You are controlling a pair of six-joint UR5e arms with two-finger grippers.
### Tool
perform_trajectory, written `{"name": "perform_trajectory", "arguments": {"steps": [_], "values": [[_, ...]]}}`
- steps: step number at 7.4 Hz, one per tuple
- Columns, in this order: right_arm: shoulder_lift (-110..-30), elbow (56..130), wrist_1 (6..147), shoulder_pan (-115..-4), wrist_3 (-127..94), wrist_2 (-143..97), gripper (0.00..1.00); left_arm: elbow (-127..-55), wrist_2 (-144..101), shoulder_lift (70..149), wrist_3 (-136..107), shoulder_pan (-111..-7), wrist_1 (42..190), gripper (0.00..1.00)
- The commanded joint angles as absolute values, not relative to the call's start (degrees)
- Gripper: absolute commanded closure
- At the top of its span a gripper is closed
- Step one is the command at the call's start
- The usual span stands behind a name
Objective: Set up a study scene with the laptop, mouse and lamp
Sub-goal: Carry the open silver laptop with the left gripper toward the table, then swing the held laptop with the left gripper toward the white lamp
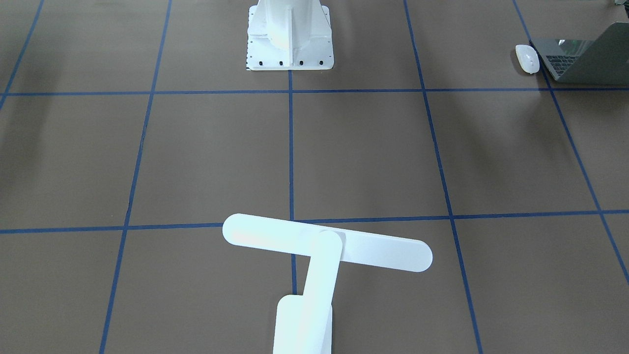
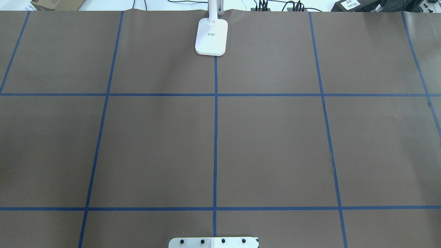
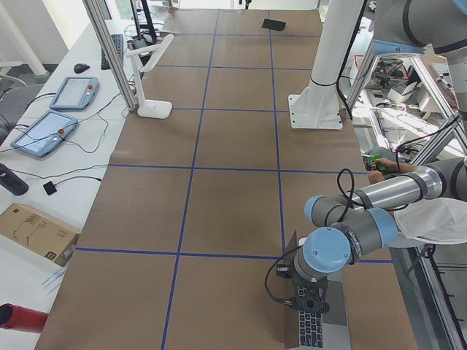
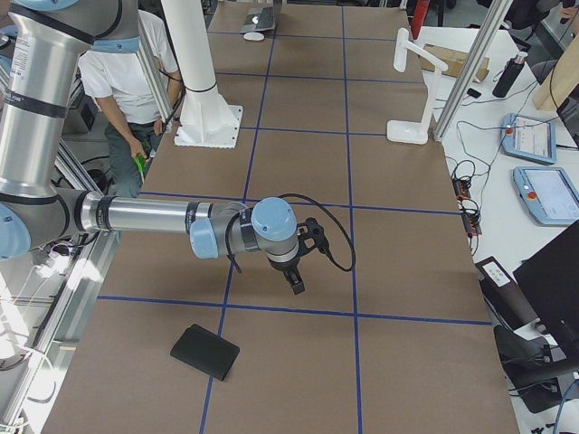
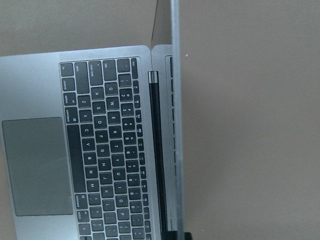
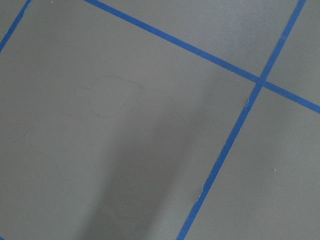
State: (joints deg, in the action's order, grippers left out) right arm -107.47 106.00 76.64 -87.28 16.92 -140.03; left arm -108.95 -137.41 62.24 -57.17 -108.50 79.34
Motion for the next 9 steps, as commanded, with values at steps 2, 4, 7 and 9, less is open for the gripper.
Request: {"name": "perform_trajectory", "arguments": {"steps": [2, 4, 7, 9], "values": [[-107.14, 106.00, 76.55, -87.28, 16.52, -140.45, 0.00, -112.59, -136.41, 76.07, -54.84, -107.67, 65.85, 1.00], [-106.70, 106.08, 76.47, -87.28, 16.44, -140.36, 0.00, -112.24, -136.76, 84.60, -55.89, -104.34, 64.51, 1.00], [-105.91, 106.00, 76.55, -87.28, 12.23, -140.54, 0.00, -113.02, -138.33, 97.44, -75.36, -94.86, 64.77, 1.00], [-105.82, 105.38, 76.99, -87.28, 11.87, -142.82, 0.00, -112.94, -141.42, 105.52, -86.42, -85.22, 65.21, 1.00]]}}
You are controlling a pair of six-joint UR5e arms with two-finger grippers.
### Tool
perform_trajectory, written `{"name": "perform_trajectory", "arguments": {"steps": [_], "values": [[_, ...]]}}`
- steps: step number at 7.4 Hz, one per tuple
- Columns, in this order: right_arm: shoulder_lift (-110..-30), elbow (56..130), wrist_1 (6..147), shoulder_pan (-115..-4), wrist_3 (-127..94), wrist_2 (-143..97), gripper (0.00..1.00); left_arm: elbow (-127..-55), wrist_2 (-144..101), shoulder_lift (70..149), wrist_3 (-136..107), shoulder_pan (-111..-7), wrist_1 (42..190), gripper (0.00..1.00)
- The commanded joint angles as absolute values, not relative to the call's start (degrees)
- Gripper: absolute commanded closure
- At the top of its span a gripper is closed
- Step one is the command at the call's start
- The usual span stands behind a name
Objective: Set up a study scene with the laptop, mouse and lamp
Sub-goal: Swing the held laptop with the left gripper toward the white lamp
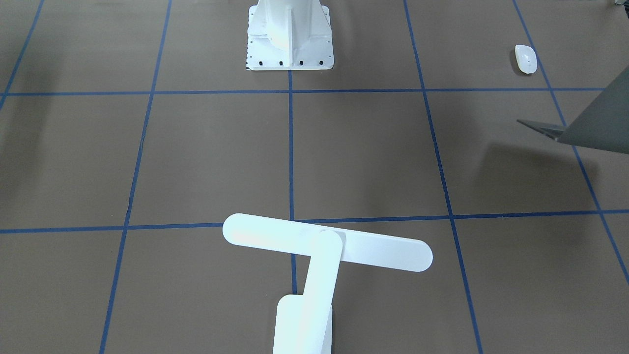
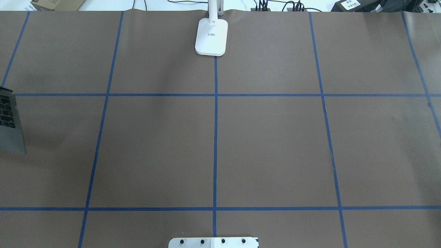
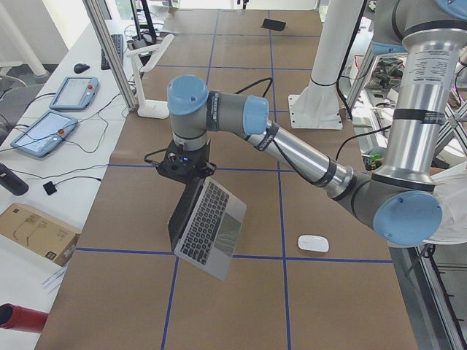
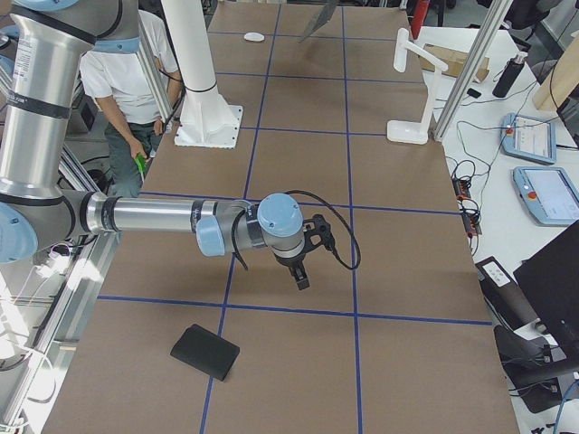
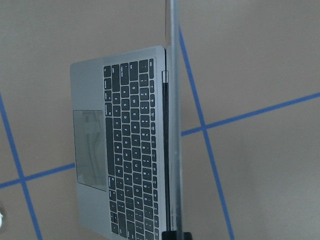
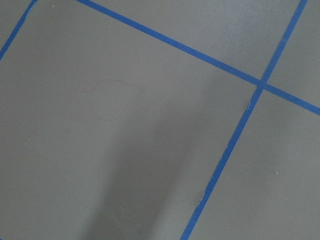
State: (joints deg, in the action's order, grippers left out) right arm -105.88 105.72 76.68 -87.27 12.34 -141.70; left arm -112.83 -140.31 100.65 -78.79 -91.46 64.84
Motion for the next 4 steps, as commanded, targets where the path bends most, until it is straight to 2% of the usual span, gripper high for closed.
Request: {"name": "perform_trajectory", "arguments": {"steps": [1, 3, 4], "values": [[-105.82, 105.38, 76.91, -87.28, 10.21, -143.43, 0.00, -113.55, -140.28, 110.08, -95.53, -80.55, 66.35, 1.00], [-105.73, 105.38, 76.99, -87.28, 9.67, -143.52, 0.00, -118.54, -133.27, 116.34, -108.67, -69.14, 66.45, 1.00], [-105.82, 105.29, 77.08, -87.28, 9.58, -143.53, 0.00, -118.56, -133.16, 120.20, -114.20, -65.17, 66.45, 1.00]]}}
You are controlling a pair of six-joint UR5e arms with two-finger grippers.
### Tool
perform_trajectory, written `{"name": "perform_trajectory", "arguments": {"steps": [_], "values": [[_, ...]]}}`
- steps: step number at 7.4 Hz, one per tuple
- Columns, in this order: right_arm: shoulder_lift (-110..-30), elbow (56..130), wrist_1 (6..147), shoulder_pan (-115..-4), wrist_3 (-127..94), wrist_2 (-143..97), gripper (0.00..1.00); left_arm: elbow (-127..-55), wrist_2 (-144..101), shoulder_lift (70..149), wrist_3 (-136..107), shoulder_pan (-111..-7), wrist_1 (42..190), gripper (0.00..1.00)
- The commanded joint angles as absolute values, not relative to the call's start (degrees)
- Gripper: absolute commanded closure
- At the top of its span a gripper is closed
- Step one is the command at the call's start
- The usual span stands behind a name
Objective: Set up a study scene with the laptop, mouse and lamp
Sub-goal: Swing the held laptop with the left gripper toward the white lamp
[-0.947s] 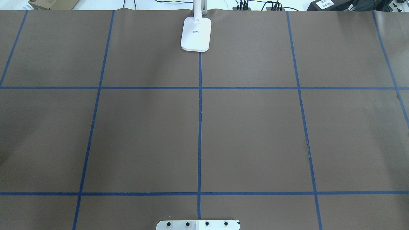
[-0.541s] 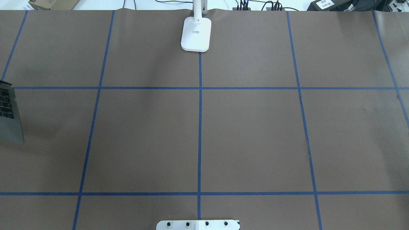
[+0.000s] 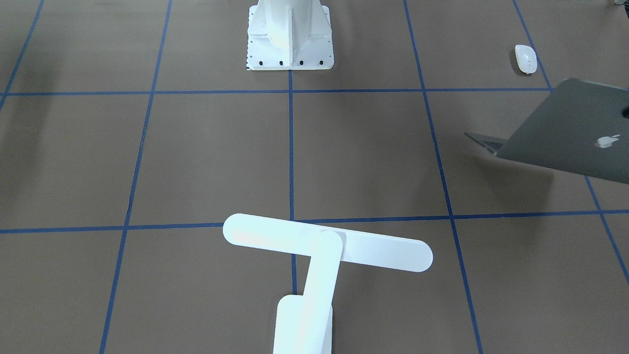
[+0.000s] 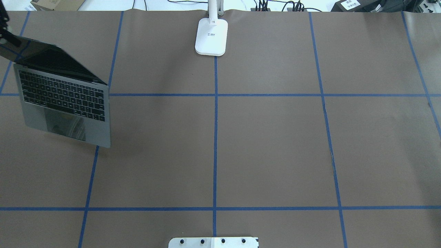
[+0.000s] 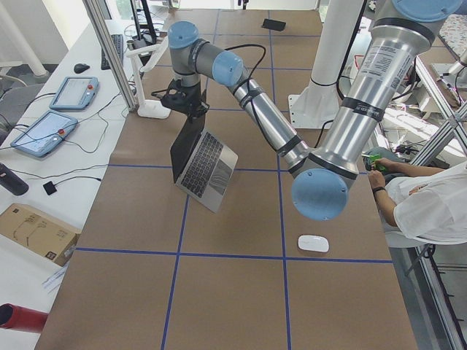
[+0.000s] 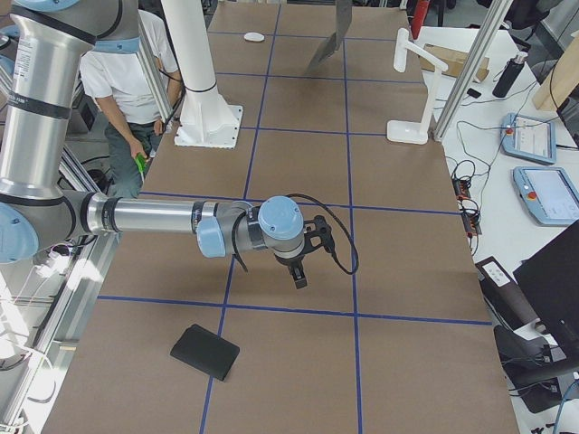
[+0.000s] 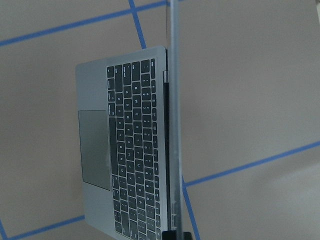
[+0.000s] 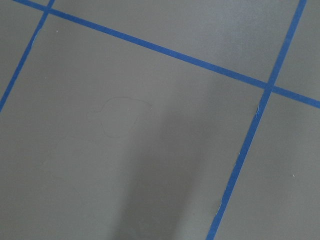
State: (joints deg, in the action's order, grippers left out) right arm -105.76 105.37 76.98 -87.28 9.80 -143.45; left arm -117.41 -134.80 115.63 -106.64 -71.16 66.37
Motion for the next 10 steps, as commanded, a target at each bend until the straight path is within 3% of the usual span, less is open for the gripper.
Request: {"name": "perform_trajectory", "arguments": {"steps": [1, 3, 5, 6, 8, 10], "values": [[-105.73, 105.03, 76.99, -87.28, 9.58, -143.35, 0.00, -116.74, -131.59, 125.89, -122.96, -57.73, 66.53, 1.00], [-105.64, 104.15, 76.73, -87.28, 7.31, -143.17, 0.00, -105.26, -126.40, 139.95, -133.37, -50.57, 66.45, 1.00], [-105.64, 104.06, 76.82, -87.28, 7.12, -143.17, 0.00, -94.36, -126.12, 148.50, -139.29, -49.57, 66.62, 1.00], [-105.64, 103.89, 76.82, -87.28, 7.03, -143.26, 0.00, -93.70, -123.86, 149.06, -141.92, -47.13, 67.06, 1.00], [-105.64, 103.62, 76.73, -87.28, 7.12, -143.26, 0.00, -82.50, -120.50, 152.82, -144.40, -45.88, 76.07, 1.00], [-105.64, 103.54, 76.73, -87.28, 7.12, -143.26, 0.00, -76.05, -120.32, 156.60, -147.04, -45.79, 78.05, 1.00]]}}
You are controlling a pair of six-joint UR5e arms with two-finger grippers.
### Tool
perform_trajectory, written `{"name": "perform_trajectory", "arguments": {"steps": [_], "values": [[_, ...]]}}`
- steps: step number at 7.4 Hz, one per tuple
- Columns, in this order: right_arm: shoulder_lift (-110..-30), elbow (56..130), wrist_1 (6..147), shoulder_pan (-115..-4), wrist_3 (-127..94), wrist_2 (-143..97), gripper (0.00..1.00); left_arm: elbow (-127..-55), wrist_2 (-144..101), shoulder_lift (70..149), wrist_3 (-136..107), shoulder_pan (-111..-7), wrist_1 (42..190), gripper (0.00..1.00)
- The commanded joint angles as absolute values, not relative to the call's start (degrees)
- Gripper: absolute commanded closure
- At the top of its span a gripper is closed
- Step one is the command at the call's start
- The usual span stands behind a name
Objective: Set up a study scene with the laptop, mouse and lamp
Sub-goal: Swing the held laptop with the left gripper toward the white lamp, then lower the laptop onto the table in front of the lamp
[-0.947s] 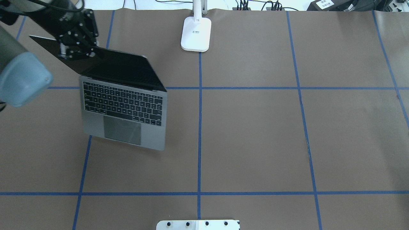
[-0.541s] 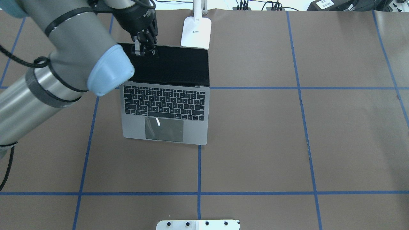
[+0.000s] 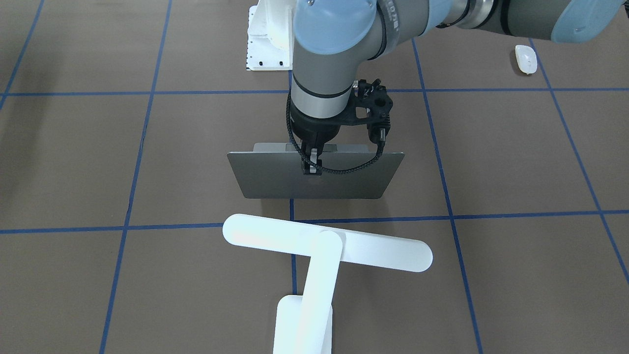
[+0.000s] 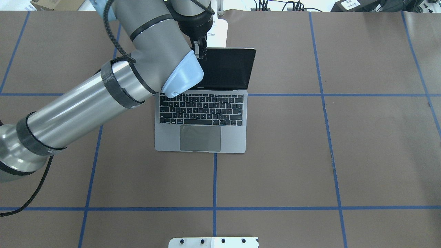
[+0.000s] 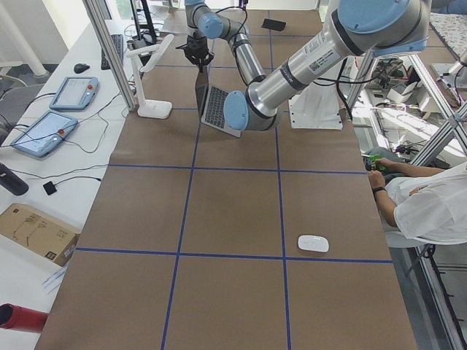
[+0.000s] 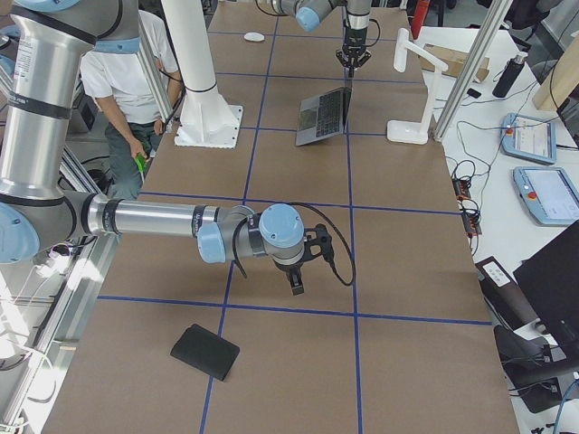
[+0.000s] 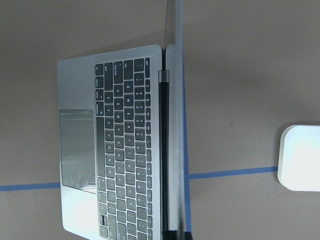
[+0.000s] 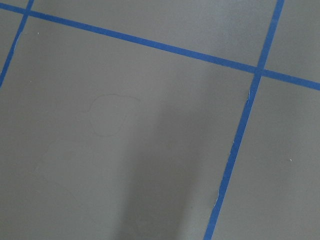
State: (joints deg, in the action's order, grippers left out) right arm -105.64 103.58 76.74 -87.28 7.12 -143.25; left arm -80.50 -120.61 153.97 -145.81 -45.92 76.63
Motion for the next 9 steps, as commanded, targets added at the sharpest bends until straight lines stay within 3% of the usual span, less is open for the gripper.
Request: {"name": "perform_trajectory", "arguments": {"steps": [1, 3, 9], "values": [[-105.64, 103.36, 76.73, -87.28, 7.12, -143.17, 0.00, -74.72, -120.06, 157.23, -146.43, -45.79, 78.48, 1.00], [-105.64, 103.18, 76.73, -87.28, 7.12, -143.26, 0.00, -68.85, -117.86, 159.07, -144.77, -45.88, 83.12, 1.00], [-105.56, 102.92, 76.73, -87.28, 7.12, -143.17, 0.00, -64.87, -115.84, 158.99, -141.59, -46.14, 87.27, 1.00]]}}
